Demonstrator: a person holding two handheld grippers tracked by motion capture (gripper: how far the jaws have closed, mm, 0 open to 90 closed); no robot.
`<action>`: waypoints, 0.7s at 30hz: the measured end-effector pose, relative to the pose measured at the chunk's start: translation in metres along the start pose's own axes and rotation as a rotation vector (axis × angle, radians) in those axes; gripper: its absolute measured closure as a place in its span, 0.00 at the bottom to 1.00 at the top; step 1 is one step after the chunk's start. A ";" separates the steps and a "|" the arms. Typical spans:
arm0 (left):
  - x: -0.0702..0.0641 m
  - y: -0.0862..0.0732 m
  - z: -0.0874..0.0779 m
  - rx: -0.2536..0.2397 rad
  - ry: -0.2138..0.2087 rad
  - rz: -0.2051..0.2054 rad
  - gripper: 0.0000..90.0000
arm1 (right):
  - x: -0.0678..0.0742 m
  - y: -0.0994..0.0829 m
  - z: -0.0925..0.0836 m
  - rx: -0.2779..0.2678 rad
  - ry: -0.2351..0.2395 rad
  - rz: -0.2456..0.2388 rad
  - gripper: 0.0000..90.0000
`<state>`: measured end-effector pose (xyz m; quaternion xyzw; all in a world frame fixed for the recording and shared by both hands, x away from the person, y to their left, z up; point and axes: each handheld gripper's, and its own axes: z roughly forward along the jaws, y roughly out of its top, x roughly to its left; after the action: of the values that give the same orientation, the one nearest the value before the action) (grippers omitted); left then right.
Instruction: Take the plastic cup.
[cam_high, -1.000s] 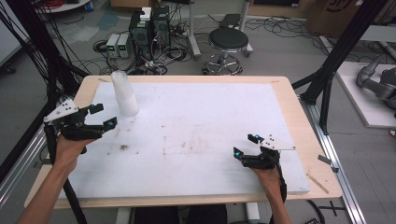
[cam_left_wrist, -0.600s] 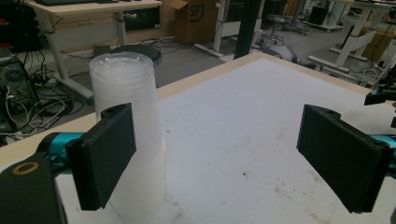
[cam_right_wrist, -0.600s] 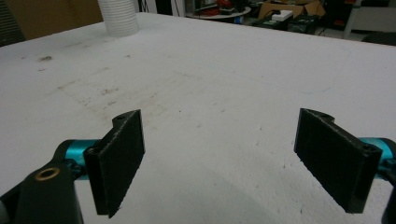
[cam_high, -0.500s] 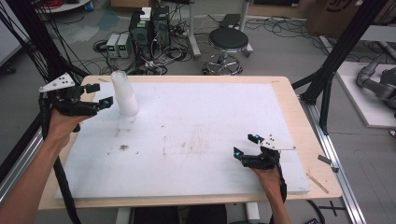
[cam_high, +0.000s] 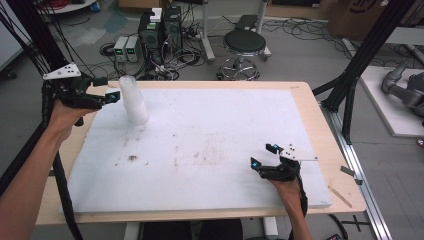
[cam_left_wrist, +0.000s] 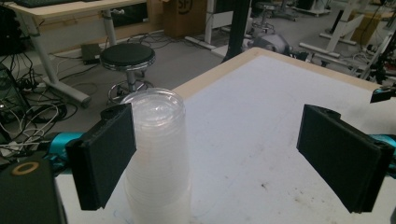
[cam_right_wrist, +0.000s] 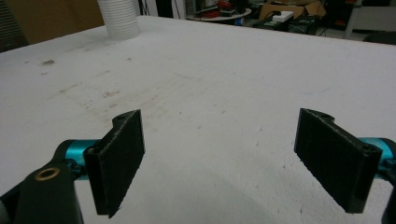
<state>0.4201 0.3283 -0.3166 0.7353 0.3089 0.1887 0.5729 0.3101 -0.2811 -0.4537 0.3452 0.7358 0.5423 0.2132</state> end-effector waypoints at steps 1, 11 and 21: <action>0.001 0.001 0.001 0.002 0.001 0.002 0.13 | 0.000 0.000 0.000 0.001 0.001 0.001 0.18; 0.016 0.019 0.010 0.022 -0.016 0.019 0.13 | 0.000 0.000 -0.001 -0.006 0.005 0.004 0.18; 0.029 0.023 0.023 0.081 0.001 0.016 0.13 | 0.000 0.000 0.000 -0.001 0.004 0.005 0.18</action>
<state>0.4620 0.3277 -0.3031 0.7604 0.3106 0.1809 0.5409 0.3098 -0.2815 -0.4536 0.3459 0.7351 0.5438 0.2104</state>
